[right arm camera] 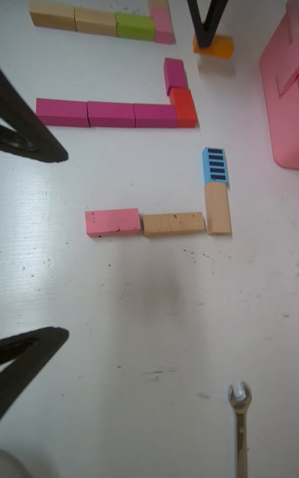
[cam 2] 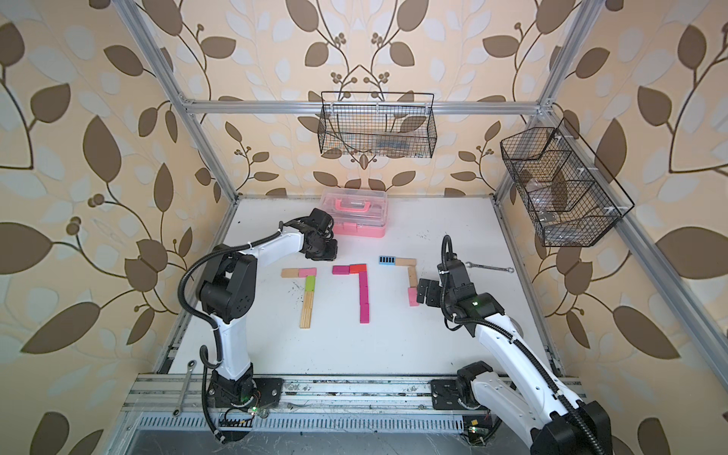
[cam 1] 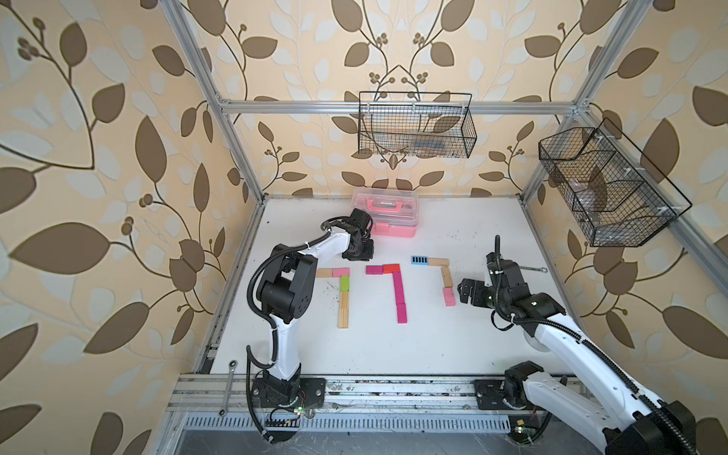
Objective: Assemble the number 7 with building blocks
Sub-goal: Pick up the building block from the center of the board, then place the building block at the center of the board.
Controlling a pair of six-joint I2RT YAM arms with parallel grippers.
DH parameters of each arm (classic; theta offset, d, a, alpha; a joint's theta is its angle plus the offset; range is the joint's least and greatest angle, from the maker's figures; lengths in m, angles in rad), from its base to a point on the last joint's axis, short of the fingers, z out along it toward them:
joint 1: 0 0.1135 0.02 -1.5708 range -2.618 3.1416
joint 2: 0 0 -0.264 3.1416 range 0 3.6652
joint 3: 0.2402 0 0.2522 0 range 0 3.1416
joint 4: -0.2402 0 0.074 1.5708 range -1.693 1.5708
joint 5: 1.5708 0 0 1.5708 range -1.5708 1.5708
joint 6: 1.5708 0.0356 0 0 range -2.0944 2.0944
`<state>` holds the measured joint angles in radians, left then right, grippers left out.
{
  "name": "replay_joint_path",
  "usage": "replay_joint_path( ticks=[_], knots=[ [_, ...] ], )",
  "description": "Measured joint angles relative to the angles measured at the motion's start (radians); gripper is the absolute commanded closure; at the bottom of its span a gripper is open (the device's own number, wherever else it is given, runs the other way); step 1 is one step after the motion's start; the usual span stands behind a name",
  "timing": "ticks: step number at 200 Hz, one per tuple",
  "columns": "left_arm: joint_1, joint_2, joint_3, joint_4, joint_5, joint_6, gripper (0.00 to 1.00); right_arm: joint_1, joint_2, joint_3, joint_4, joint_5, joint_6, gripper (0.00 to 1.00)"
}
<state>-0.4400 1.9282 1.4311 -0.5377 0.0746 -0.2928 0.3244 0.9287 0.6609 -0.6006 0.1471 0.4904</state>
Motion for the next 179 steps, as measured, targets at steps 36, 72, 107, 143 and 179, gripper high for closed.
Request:
replay_joint_path(
  ticks=[36, 72, 107, 143, 179],
  knots=[
    [-0.246, -0.231, -0.128, 0.046, 0.024, -0.085, 0.8, -0.028, -0.006, 0.001, -0.066, 0.067, 0.101, 0.0],
    [-0.502, -0.339, -0.244, 0.126, 0.029, -0.209, 0.82, -0.121, -0.07, 0.001, -0.086, 0.071, 0.119, 0.0],
    [-0.657, -0.289, -0.282, 0.206, -0.009, -0.322, 0.87, -0.192, -0.108, 0.01, -0.123, 0.09, 0.12, 0.0],
    [-0.757, -0.105, -0.207, 0.249, -0.072, -0.437, 0.89, -0.23, -0.145, 0.029, -0.142, 0.096, 0.119, 0.0],
    [-0.779, 0.074, -0.079, 0.258, -0.131, -0.528, 0.92, -0.235, -0.175, 0.029, -0.143, 0.072, 0.113, 0.0]
  ],
)
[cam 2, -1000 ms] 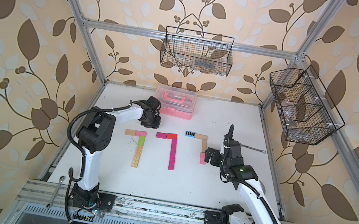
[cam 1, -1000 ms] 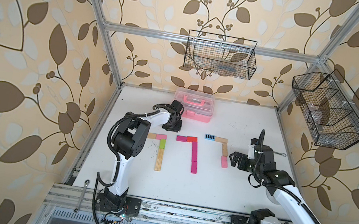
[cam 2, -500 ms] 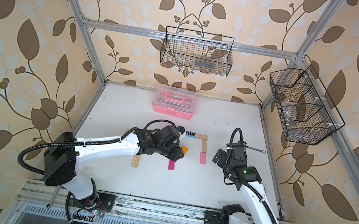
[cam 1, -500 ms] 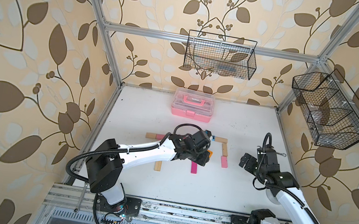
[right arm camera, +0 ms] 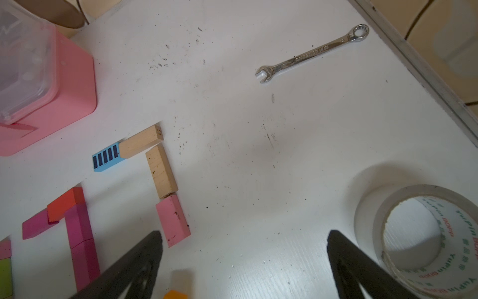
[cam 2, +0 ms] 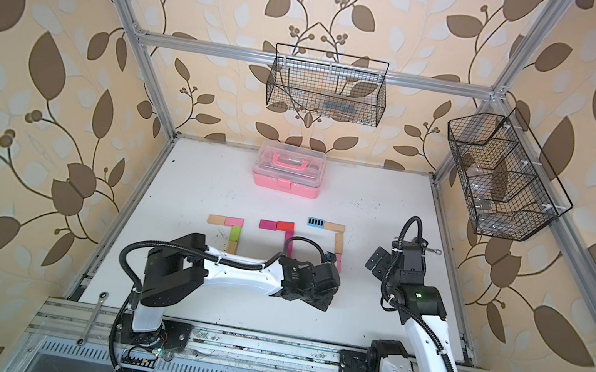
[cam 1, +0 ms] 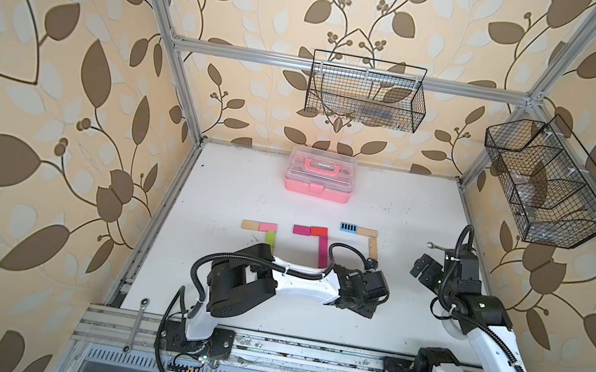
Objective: Assemble the number 7 with building blocks
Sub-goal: Place the building block at the center of the board, then assemble the building block at the center of the board.
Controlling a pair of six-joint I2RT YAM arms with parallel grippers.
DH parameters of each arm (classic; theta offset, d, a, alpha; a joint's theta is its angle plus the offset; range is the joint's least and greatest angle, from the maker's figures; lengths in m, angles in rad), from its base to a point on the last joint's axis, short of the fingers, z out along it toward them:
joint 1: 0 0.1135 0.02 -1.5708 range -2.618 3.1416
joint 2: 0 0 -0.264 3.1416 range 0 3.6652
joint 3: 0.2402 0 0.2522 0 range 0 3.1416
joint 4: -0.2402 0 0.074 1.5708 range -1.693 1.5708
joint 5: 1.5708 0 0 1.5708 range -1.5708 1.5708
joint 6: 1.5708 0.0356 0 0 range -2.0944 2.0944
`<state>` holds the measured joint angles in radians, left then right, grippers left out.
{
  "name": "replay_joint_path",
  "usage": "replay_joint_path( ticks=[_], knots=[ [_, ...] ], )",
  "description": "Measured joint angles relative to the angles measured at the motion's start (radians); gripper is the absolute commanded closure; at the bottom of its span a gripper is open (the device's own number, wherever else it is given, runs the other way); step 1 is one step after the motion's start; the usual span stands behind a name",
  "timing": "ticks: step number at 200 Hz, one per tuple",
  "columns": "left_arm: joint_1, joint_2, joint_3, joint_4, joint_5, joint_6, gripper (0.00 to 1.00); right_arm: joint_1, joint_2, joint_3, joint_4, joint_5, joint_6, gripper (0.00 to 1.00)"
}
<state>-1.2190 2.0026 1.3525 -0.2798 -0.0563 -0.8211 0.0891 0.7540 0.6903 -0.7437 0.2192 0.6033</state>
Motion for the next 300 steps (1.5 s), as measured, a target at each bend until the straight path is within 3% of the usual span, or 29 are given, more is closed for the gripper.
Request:
replay_joint_path(
  ticks=[18, 46, 56, 81, 126, 161, 195, 224, 257, 300],
  knots=[
    [0.0, 0.052, 0.05, -0.007, -0.034, -0.048, 0.86, 0.0, -0.01, 0.0, 0.0, -0.015, -0.004, 0.0],
    [0.001, 0.096, 0.109, -0.007, -0.067, -0.091, 0.7, -0.013, -0.021, 0.0, 0.002, -0.044, -0.017, 0.0],
    [0.002, 0.116, 0.143, -0.012, -0.067, -0.093, 0.55, -0.018, -0.021, 0.0, 0.003, -0.052, -0.021, 0.0],
    [0.002, 0.146, 0.211, -0.031, -0.069, -0.1, 0.02, -0.02, -0.021, 0.0, 0.003, -0.063, -0.024, 0.0],
    [0.011, 0.017, 0.095, -0.063, -0.08, -0.089, 0.01, -0.031, -0.008, 0.011, -0.005, -0.066, -0.028, 0.0],
    [0.031, -0.273, -0.071, -0.11, -0.154, -0.025, 0.01, -0.008, 0.001, 0.015, -0.008, -0.074, -0.023, 0.03],
    [0.075, -0.693, -0.256, -0.12, -0.209, 0.14, 0.01, 0.195, 0.032, 0.005, 0.011, -0.035, 0.011, 0.07],
    [0.095, -0.969, -0.309, -0.182, -0.239, 0.29, 0.01, 0.365, 0.192, 0.005, 0.018, 0.036, 0.042, 0.07],
    [0.095, -1.196, -0.396, -0.267, -0.244, 0.414, 0.01, 0.473, 0.379, 0.005, 0.032, 0.085, 0.086, 0.08],
    [0.095, -1.361, -0.458, -0.344, -0.241, 0.533, 0.01, 0.513, 0.535, 0.004, 0.064, 0.098, 0.103, 0.31]
  ],
)
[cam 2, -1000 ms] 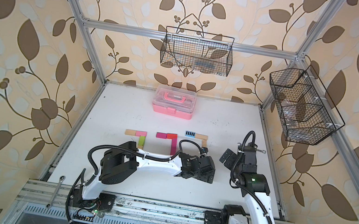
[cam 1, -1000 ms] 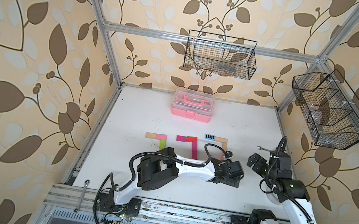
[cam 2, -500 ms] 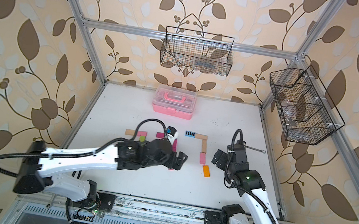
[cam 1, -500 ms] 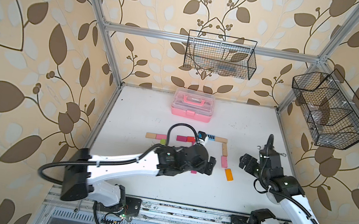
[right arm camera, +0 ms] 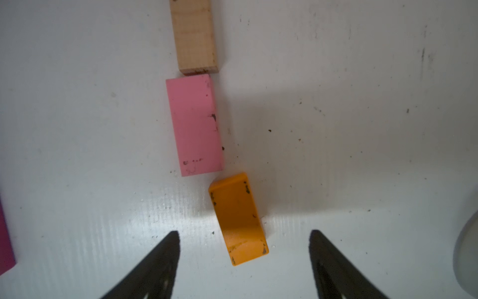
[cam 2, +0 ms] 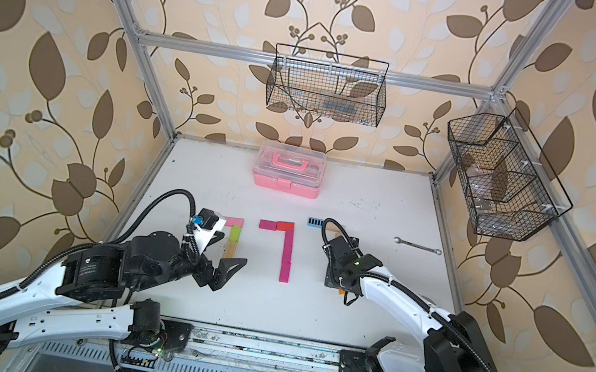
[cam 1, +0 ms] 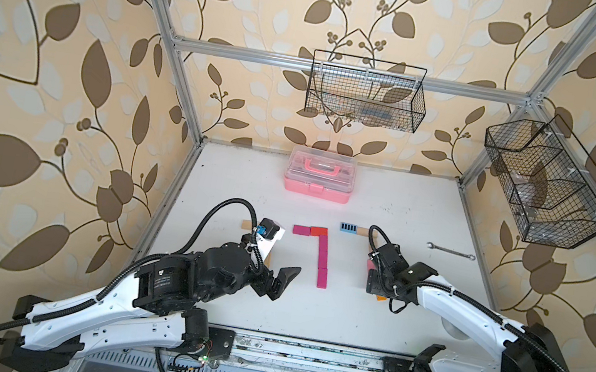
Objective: Assemble the number 7 with building blocks
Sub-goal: Assemble the building block at the center of the board.
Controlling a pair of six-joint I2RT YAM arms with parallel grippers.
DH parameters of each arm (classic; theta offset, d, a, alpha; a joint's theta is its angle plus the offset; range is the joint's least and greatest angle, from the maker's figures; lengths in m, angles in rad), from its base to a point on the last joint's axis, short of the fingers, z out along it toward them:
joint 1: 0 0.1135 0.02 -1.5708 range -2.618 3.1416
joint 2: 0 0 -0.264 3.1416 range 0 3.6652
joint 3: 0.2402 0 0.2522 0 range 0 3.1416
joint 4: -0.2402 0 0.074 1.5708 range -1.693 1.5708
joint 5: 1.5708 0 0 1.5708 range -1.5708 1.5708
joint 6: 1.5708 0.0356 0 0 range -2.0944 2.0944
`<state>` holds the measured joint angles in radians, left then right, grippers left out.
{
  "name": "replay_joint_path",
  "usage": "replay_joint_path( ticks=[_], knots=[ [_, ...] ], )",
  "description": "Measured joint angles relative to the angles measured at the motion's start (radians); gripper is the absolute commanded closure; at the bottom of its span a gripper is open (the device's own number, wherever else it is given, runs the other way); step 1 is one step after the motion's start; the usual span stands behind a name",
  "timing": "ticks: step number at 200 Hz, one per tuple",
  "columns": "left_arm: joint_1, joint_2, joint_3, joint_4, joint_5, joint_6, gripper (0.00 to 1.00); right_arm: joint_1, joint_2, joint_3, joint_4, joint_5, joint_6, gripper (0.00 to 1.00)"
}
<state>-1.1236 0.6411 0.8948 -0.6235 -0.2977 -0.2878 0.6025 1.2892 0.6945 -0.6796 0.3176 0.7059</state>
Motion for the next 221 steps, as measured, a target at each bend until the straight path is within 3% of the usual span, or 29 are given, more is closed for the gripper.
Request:
replay_joint_path(
  ticks=[87, 174, 221],
  knots=[
    [0.0, 0.016, -0.035, 0.007, -0.001, 0.028, 0.01, -0.043, 0.051, -0.047, 0.063, -0.085, -0.075, 0.43],
    [0.0, 0.033, -0.04, 0.047, -0.019, 0.053, 0.01, -0.051, 0.028, -0.08, 0.083, -0.117, -0.095, 0.68],
    [0.0, 0.032, -0.05, 0.052, -0.028, 0.063, 0.01, -0.027, 0.013, -0.085, 0.09, -0.124, -0.097, 0.7]
  ],
)
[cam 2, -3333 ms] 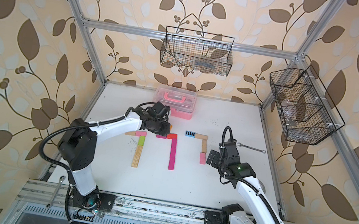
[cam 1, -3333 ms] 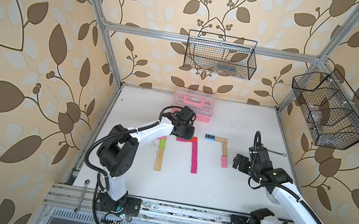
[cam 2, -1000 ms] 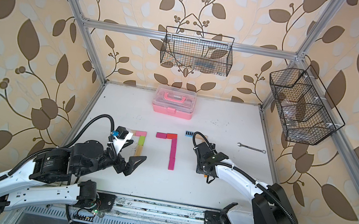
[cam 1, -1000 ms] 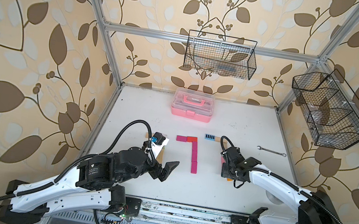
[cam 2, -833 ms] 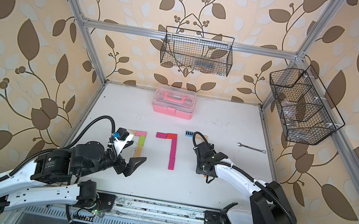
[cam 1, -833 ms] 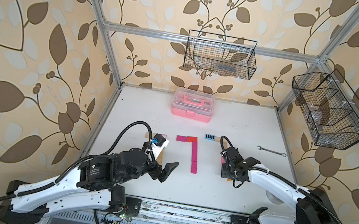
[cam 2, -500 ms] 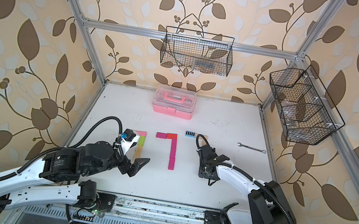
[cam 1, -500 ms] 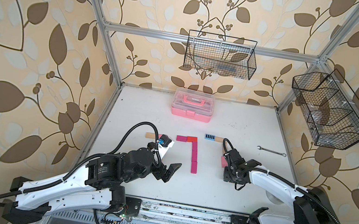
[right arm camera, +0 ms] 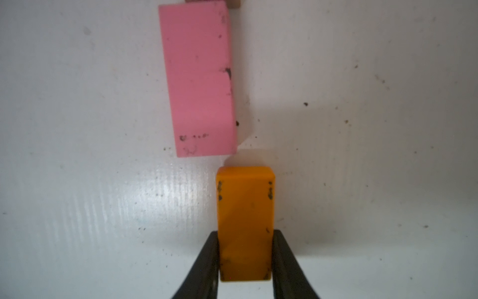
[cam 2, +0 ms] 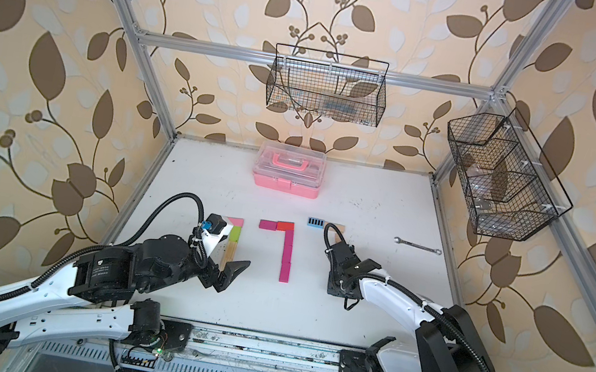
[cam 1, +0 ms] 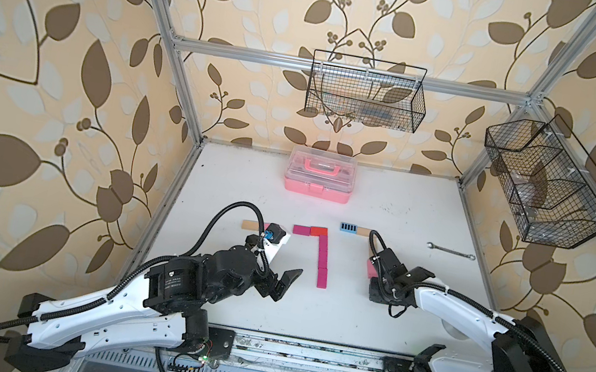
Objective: Assemble the number 7 with building blocks
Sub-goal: Assemble the building block at the center of the board.
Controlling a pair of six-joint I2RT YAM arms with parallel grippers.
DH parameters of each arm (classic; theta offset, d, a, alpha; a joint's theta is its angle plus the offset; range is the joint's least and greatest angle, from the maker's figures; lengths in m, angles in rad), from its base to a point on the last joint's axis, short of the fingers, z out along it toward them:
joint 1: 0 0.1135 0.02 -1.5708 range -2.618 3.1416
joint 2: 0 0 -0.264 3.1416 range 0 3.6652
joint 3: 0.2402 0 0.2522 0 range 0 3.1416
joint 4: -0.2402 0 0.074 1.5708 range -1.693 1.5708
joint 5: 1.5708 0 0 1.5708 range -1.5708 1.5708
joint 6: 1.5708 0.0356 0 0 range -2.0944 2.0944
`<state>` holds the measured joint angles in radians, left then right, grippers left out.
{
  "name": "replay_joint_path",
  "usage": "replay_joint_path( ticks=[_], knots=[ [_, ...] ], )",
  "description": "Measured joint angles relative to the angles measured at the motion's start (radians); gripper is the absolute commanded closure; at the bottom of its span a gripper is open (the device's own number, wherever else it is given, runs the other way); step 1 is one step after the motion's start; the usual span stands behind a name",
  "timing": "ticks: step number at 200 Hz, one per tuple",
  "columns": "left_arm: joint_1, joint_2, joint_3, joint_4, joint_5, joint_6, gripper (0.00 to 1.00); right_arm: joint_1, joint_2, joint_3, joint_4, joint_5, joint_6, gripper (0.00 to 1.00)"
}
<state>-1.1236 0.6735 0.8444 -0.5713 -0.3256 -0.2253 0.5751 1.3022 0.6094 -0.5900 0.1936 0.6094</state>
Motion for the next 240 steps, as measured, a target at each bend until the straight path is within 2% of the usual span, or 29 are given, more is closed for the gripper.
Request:
replay_joint_path(
  ticks=[118, 240],
  knots=[
    [0.0, 0.001, 0.0, 0.018, -0.021, 0.014, 0.01, 0.027, 0.014, -0.007, 0.061, -0.007, -0.006, 0.71],
    [0.0, 0.016, 0.0, 0.018, -0.025, 0.017, 0.01, 0.018, 0.035, -0.003, 0.089, -0.007, -0.016, 0.65]
  ],
)
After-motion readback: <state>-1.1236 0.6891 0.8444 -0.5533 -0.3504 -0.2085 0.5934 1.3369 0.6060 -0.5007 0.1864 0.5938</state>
